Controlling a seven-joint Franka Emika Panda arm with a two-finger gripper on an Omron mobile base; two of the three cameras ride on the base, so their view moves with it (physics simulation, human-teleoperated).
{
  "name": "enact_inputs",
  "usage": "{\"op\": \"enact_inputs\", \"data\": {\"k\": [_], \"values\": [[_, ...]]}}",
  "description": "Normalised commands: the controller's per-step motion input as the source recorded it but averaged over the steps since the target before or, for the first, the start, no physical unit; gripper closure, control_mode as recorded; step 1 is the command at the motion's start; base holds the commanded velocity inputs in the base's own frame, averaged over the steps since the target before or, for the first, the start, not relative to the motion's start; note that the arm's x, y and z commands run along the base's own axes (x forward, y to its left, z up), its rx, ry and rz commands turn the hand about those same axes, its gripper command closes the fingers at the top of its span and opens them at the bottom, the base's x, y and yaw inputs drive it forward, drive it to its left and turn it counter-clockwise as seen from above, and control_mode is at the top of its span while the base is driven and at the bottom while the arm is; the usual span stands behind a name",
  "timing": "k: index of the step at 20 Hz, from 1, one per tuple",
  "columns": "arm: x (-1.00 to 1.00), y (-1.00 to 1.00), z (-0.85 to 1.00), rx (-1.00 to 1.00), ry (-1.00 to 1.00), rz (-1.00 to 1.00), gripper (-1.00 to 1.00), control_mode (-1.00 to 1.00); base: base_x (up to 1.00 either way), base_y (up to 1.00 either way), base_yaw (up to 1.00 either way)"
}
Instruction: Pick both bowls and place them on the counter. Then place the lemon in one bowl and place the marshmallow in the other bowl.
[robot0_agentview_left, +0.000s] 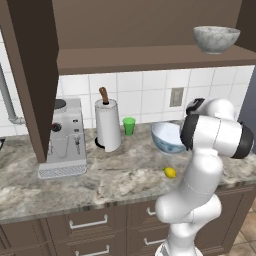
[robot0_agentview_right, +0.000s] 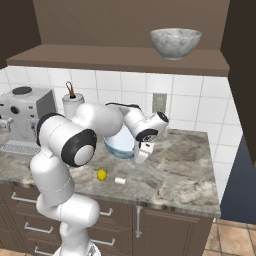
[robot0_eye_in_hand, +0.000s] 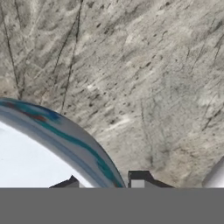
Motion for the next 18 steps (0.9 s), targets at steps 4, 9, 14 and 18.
{"op": "enact_inputs", "data": {"k": [4,9,14,18], "values": [[-0.25,0.03,0.00,-0.17,0.00,0.00,1.00,-1.00,0.00,0.00,0.00],[-0.13,0.02,0.01,-0.12,0.00,0.00,-1.00,-1.00,0.00,0.00,0.00],[-0.21,0.00,0.21,0.00,-0.05,0.00,-1.00,-1.00,0.00,0.00,0.00],[-0.20,0.00,0.34,0.00,-0.11,0.00,-1.00,-1.00,0.00,0.00,0.00]]}}
